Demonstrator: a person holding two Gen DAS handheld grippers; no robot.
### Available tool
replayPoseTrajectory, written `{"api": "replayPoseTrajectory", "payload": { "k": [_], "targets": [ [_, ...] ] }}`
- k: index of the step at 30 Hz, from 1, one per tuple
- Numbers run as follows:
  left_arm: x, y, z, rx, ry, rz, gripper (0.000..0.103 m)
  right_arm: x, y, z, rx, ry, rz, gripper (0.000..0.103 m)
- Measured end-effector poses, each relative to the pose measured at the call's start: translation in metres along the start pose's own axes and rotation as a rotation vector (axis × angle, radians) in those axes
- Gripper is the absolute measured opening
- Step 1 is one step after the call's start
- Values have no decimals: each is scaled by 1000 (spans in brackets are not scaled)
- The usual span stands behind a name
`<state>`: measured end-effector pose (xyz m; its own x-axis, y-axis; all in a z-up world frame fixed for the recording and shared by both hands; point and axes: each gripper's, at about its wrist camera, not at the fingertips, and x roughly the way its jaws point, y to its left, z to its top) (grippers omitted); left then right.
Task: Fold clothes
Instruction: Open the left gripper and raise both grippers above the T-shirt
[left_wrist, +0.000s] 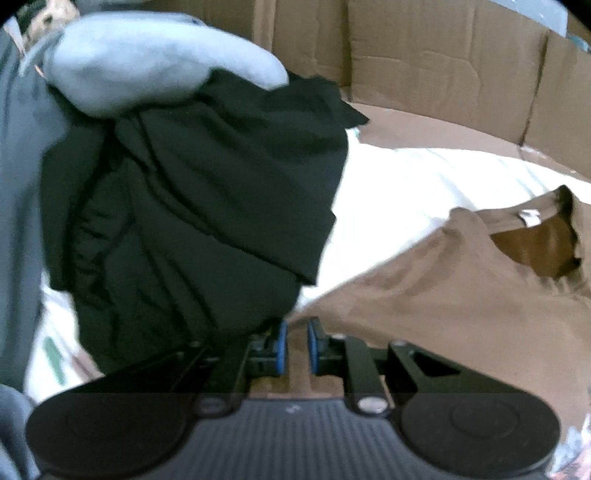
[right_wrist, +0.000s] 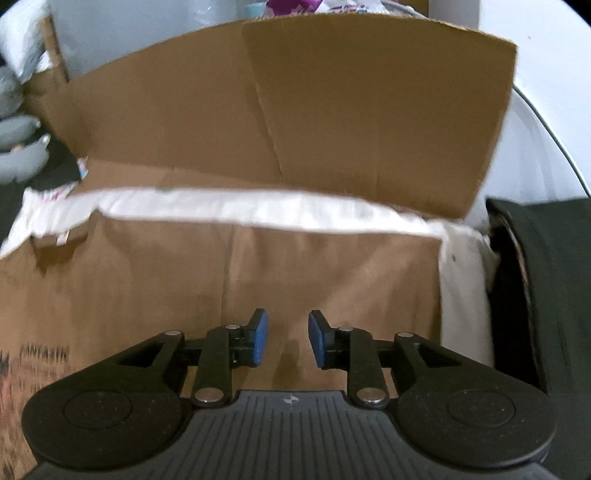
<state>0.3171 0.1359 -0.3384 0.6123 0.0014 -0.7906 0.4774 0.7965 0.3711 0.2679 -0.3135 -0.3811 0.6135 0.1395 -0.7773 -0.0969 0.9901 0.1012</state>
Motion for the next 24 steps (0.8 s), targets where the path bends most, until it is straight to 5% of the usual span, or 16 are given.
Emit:
{"api": "replayPoseTrajectory", "payload": {
  "k": [4, 9, 13, 16, 21, 24],
  "targets": [
    [-16, 10, 0, 9, -7, -8, 45, -14, -5, -24, -26, 22, -23, 33],
    [-44, 25, -6, 17, -6, 4, 48, -37, -12, -38, 5, 16, -32, 40],
    [-67, 32, -5, -2, -4, 11, 74, -59, -13, -39, 43, 4, -34, 55],
    [-79, 31, -2, -7, 16, 4, 75, -79, -7, -37, 28, 12, -28, 58],
    [-107, 22, -4, -27, 31, -57, 86, -124, 8, -32, -24, 20, -38, 83],
    [-127, 15, -4, -30, 27, -82, 87, -150, 15, -31, -53, 18, -42, 88]
  ]
}}
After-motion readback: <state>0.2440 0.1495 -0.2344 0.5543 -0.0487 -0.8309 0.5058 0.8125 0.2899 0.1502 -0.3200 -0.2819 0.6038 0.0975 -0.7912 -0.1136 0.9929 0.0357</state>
